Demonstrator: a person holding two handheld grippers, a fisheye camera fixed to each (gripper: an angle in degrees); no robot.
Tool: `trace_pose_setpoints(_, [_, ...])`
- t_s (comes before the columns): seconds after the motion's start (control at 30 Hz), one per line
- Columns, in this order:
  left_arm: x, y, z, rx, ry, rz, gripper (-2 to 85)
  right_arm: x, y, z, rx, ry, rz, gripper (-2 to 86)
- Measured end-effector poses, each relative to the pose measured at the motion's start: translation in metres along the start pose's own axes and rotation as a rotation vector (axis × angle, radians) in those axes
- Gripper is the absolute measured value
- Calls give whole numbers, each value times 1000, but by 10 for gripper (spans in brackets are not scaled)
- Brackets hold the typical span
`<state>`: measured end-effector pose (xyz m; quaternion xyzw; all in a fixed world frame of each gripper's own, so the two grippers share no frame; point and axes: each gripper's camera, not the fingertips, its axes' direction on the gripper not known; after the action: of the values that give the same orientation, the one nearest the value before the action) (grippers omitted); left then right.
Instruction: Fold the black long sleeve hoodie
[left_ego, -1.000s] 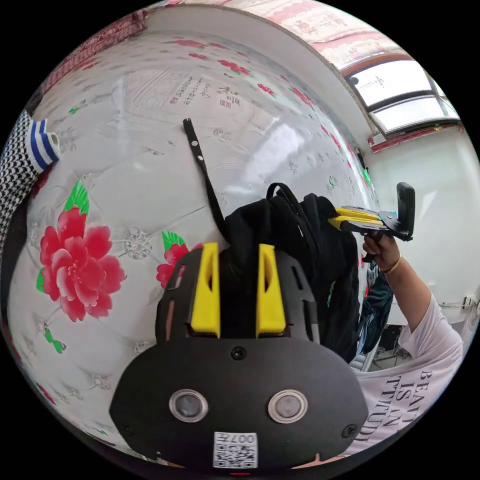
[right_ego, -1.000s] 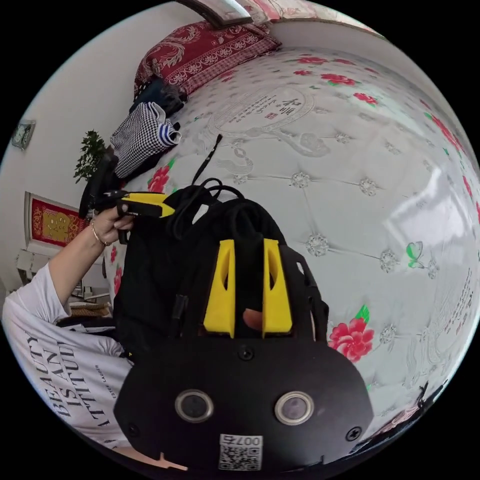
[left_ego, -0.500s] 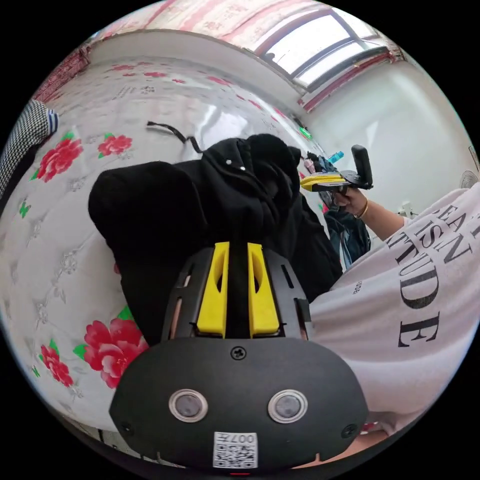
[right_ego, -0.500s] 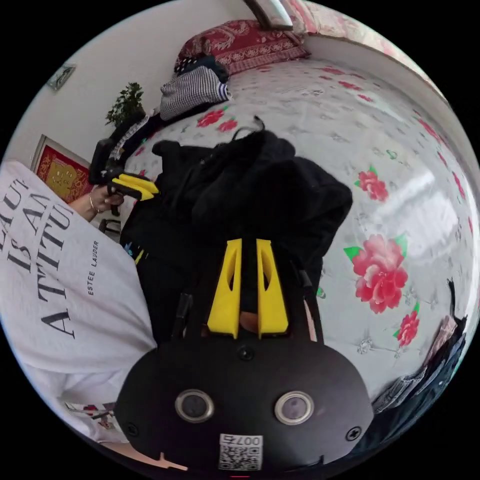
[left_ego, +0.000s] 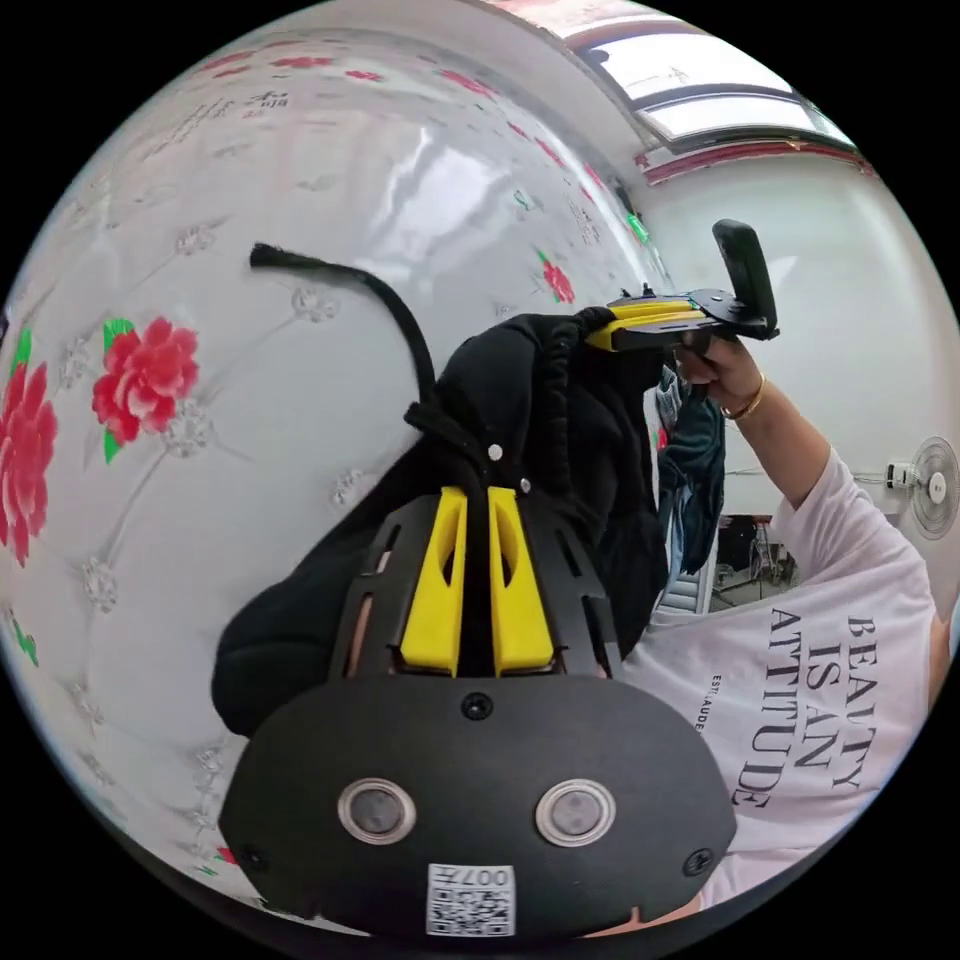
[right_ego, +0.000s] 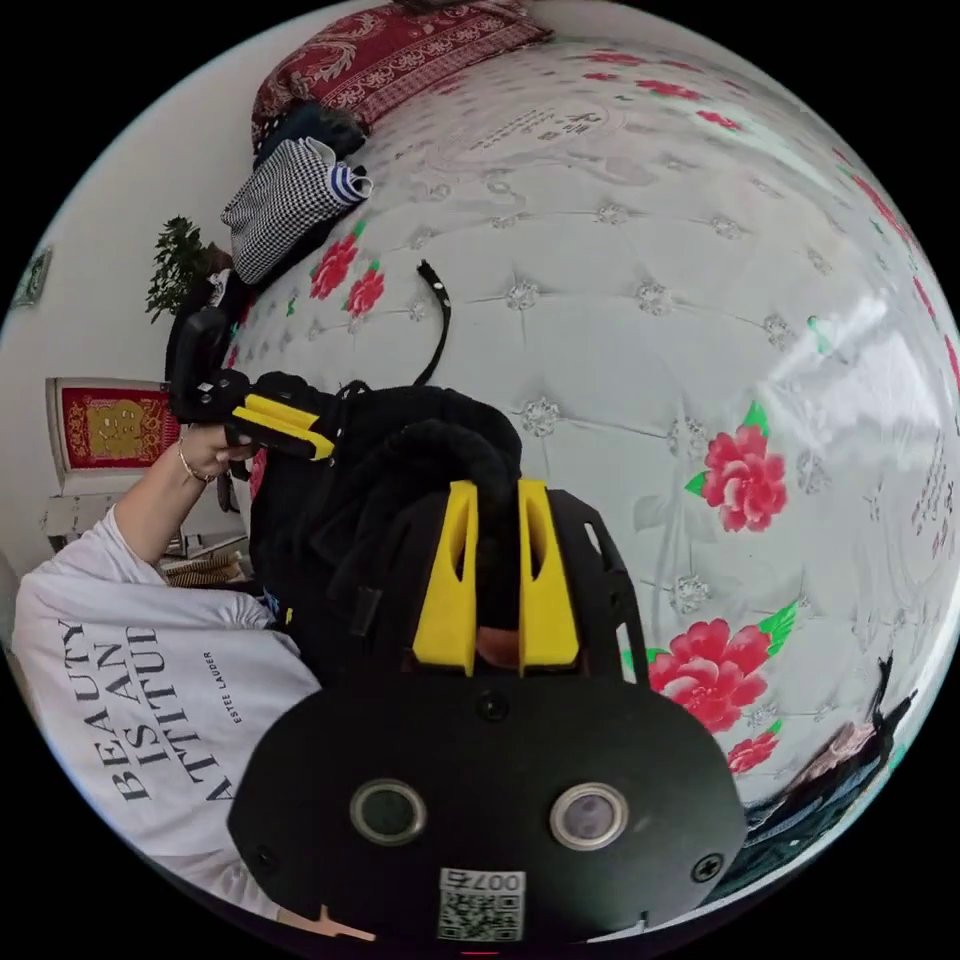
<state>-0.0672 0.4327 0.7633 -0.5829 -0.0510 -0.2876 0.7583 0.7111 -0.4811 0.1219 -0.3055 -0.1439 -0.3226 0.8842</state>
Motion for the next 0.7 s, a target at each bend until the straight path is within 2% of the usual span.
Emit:
trace_pose_setpoints(0.07, [-2,-29,-49,93,-97,28,22,-3,-21,-47,140,89,-45,71])
trace_pose_setpoints(0.1, [-2,-37,-60,105,-125,29,20,-5,-34,-82,272,114,-62,68])
trace_pose_setpoints(0.17, [-2,-53,-118,419,-123,-11,15,-4,-51,-127,464,108,-30,69])
trace_pose_setpoints(0.23, [-9,-60,-145,560,-77,-97,20,4,-67,-153,614,102,51,73])
trace_pose_setpoints(0.33, [-11,-53,-144,610,-212,-192,40,14,-71,-137,580,120,126,74])
trace_pose_setpoints(0.47, [-9,-3,-92,466,-406,-185,69,24,-25,-68,430,110,130,81])
trace_pose_setpoints(0.57, [-11,54,-71,446,-510,-238,75,34,29,-24,341,136,157,88])
trace_pose_setpoints(0.7, [-17,87,-48,405,-556,-301,70,44,66,14,284,129,194,91])
